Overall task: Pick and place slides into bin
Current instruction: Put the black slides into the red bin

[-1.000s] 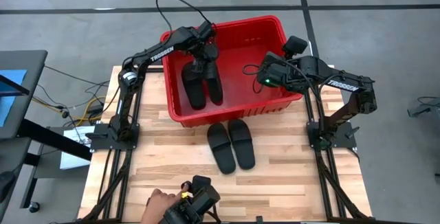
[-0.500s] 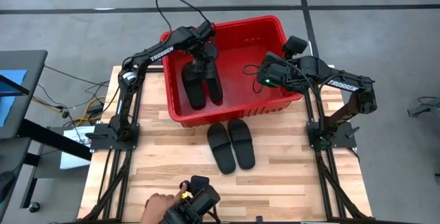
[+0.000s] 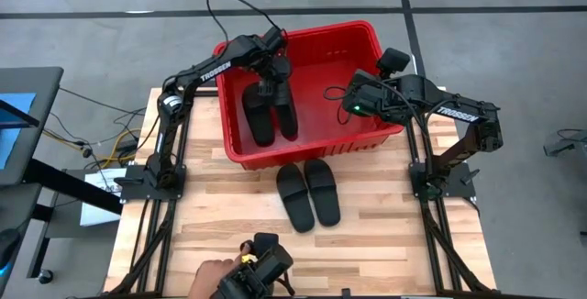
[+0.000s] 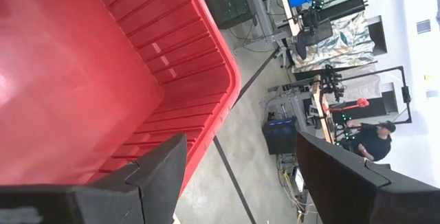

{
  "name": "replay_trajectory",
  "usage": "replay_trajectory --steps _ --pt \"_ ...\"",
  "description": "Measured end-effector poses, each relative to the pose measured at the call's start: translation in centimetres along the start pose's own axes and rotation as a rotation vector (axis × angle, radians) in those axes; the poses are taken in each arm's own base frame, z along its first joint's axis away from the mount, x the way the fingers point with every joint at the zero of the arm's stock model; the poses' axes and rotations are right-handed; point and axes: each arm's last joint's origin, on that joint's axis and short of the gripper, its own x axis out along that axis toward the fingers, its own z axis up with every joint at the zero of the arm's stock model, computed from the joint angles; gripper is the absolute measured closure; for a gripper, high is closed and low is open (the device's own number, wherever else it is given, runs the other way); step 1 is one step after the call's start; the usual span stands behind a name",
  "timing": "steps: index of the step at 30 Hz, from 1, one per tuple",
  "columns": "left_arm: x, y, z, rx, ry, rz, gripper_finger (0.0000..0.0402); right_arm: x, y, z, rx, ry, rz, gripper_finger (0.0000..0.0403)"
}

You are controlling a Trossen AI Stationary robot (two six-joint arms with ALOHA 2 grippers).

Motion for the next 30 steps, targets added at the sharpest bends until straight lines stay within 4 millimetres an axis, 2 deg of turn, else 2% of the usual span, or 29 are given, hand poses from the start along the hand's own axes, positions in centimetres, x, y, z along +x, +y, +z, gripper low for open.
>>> replay_trajectory --steps 11,19,30 --pt "0.00 0.18 -0.23 -0.060 0.049 0.045 0.0167 0.01 0.00 0.00 0.000 0.000 0.000 0.0137" --pt "0.00 0.15 -0.29 -0.049 0.060 0.047 0.0168 0.01 0.00 0.00 0.000 0.000 0.000 0.0137" --pt "-0.03 0.62 -0.21 -0.013 0.099 0.139 0.0168 0.00 -0.01 0.00 0.000 0.000 0.000 0.0137"
